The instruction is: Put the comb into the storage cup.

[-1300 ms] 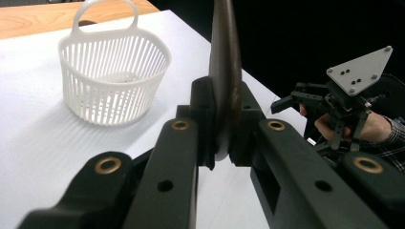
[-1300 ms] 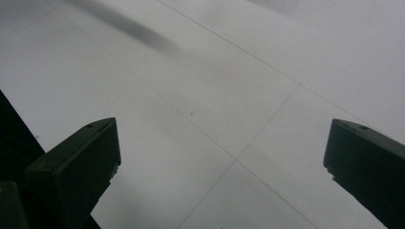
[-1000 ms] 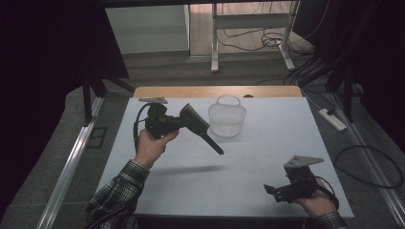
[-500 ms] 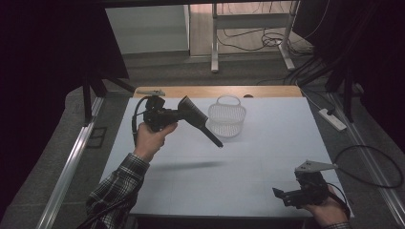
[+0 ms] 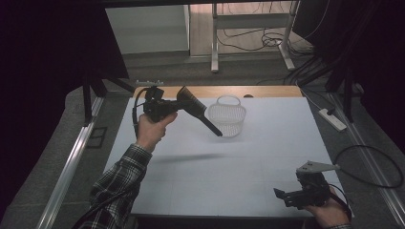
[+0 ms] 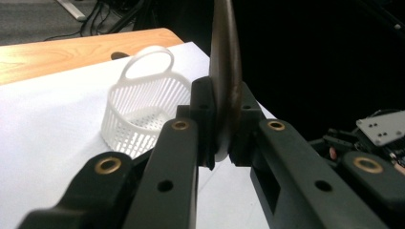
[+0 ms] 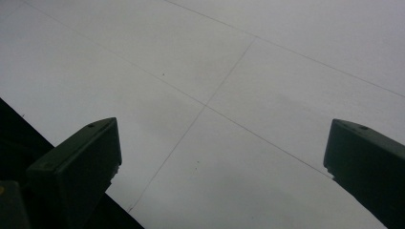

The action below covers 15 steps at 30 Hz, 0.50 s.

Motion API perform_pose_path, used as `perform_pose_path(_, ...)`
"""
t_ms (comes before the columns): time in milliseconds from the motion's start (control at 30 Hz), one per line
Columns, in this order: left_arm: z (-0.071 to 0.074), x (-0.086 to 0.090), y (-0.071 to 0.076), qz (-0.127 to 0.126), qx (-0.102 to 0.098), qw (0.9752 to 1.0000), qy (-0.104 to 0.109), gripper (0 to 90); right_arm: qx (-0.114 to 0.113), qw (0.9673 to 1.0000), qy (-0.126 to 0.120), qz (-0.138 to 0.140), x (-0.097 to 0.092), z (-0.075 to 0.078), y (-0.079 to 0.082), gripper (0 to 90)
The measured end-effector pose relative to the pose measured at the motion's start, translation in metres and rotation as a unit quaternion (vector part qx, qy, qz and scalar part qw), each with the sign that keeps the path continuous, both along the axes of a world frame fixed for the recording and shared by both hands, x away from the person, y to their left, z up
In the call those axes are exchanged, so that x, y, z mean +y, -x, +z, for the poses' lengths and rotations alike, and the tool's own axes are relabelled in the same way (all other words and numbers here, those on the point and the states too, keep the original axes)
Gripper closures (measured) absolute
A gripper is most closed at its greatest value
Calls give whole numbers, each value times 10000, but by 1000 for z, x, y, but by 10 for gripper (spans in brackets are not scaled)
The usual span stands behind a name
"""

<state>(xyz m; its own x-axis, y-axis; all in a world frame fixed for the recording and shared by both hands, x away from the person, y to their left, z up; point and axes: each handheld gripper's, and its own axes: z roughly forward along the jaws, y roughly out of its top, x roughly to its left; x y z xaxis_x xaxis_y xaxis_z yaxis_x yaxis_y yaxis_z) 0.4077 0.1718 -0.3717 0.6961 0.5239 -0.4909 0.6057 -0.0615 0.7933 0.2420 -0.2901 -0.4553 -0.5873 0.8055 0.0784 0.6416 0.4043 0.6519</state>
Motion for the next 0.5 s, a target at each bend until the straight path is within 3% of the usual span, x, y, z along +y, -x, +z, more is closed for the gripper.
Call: perform_pose_path(500, 11, -5, -23, 282, -93, 9995, -84, 830, 37, 10000, 43, 41, 1, -1, 0, 0)
